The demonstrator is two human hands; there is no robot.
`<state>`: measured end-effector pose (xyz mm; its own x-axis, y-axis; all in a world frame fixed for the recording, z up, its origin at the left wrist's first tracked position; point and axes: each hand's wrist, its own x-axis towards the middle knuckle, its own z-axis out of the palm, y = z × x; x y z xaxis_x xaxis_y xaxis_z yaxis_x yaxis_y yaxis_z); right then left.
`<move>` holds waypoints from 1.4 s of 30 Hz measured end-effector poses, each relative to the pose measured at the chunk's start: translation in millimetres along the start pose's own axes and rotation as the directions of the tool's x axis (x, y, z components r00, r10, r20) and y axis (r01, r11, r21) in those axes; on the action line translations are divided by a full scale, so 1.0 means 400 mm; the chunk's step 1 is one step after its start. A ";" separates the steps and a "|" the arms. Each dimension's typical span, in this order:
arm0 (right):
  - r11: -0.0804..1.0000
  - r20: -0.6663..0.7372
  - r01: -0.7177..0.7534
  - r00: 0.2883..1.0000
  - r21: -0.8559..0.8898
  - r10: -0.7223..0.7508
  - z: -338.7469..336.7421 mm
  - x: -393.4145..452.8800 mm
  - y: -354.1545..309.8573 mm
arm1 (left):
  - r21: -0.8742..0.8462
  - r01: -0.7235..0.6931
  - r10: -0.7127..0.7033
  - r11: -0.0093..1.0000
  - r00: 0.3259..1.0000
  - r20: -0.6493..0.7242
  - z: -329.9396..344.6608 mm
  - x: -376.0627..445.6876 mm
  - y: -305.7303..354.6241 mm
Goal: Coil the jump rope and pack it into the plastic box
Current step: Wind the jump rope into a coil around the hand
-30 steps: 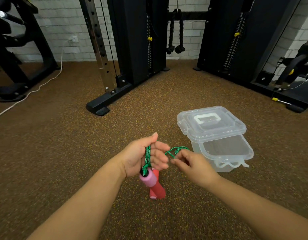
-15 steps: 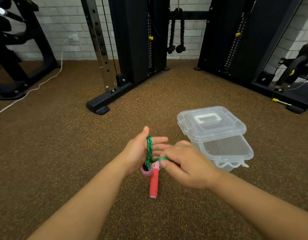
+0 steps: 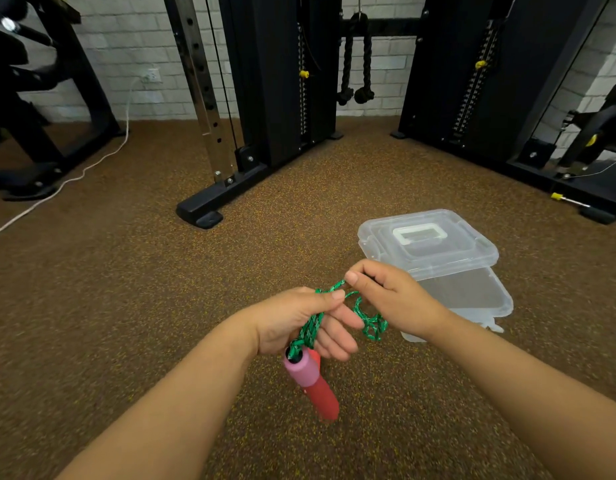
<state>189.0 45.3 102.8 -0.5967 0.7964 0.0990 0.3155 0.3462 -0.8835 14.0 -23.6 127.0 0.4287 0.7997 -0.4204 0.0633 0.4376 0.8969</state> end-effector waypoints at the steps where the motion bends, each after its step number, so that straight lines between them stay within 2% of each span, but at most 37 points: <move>1: 0.996 0.020 -0.048 0.999 0.069 0.047 -0.003 -0.003 0.002 | -0.032 -0.017 0.015 0.999 0.999 -0.039 -0.003 0.000 -0.001; 3: 0.980 0.073 -0.141 0.989 0.138 0.132 -0.016 -0.015 0.006 | -0.096 -0.052 0.043 0.994 0.994 -0.100 -0.014 -0.001 0.000; 7: 0.963 0.194 -0.239 0.958 0.122 0.213 -0.033 -0.033 0.032 | -0.171 -0.108 0.075 0.979 0.979 -0.191 -0.031 -0.006 0.001; 9: 0.964 0.229 -0.262 0.943 0.055 0.243 -0.035 -0.039 0.052 | -0.205 -0.136 0.085 0.969 0.967 -0.240 -0.034 -0.007 0.002; 11: 0.968 0.233 -0.224 0.941 -0.117 0.246 -0.036 -0.043 0.061 | -0.231 -0.157 0.091 0.960 0.958 -0.272 -0.038 -0.007 0.003; 14: 0.948 0.131 -0.176 0.967 -0.263 0.216 -0.030 -0.044 0.067 | -0.252 -0.166 0.086 0.953 0.951 -0.298 -0.043 -0.004 0.005; 17: 0.941 -0.061 -0.185 0.983 -0.284 0.175 -0.017 -0.042 0.069 | -0.239 -0.167 0.090 0.957 0.949 -0.301 -0.043 -0.003 0.006; 20: 0.934 -0.145 -0.204 0.975 -0.294 0.167 0.004 -0.040 0.082 | -0.235 -0.165 0.093 0.958 0.953 -0.289 -0.039 -0.002 0.004; 22: 0.931 -0.121 -0.245 0.968 -0.269 0.220 0.015 -0.039 0.094 | -0.243 -0.154 0.088 0.958 0.961 -0.261 -0.035 0.002 0.002; 24: 0.950 -0.020 -0.238 0.971 -0.200 0.239 0.026 -0.035 0.090 | -0.253 -0.134 0.078 0.958 0.973 -0.219 -0.028 0.005 0.003; 26: 0.979 0.090 -0.199 0.975 -0.052 0.203 0.041 -0.032 0.069 | -0.252 -0.109 0.070 0.962 0.985 -0.159 -0.017 0.011 0.004; 28: 0.986 0.136 -0.151 0.981 0.066 0.141 0.063 -0.028 0.051 | -0.242 -0.090 0.061 0.966 0.991 -0.122 -0.007 0.017 0.004; 31: 0.979 0.150 -0.175 0.976 0.106 0.158 0.083 -0.030 0.037 | -0.259 -0.088 0.056 0.962 0.990 -0.127 -0.010 0.018 0.005; 34: 0.933 0.144 -0.252 0.965 0.258 0.221 0.080 -0.039 0.032 | -0.303 -0.106 0.056 0.947 0.984 -0.169 -0.022 0.011 0.007; 36: 0.928 0.133 -0.242 0.968 0.282 0.212 0.079 -0.049 0.030 | -0.335 -0.125 0.054 0.934 0.976 -0.213 -0.027 0.008 0.008; 37: 0.962 0.122 -0.207 0.975 0.180 0.187 0.079 -0.055 0.036 | -0.364 -0.150 0.064 0.919 0.969 -0.237 -0.030 0.007 0.010; 39: 0.976 0.132 -0.077 0.986 -0.202 0.105 0.079 -0.068 0.060 | -0.420 -0.241 0.107 0.875 0.942 -0.317 -0.041 0.006 0.017; 41: 0.834 0.210 0.075 0.976 -0.547 0.050 0.078 -0.084 0.072 | -0.459 -0.340 0.127 0.821 0.892 -0.435 -0.058 0.009 0.022; 42: 0.775 0.252 0.147 0.968 -0.615 0.015 0.078 -0.090 0.072 | -0.470 -0.371 0.123 0.801 0.870 -0.478 -0.068 0.014 0.020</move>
<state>196.4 11.2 59.5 -0.7581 0.6513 -0.0330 0.6101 0.6905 -0.3885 -7.4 -4.3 128.2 -0.0503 0.9457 -0.3211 -0.5317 0.2468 0.8102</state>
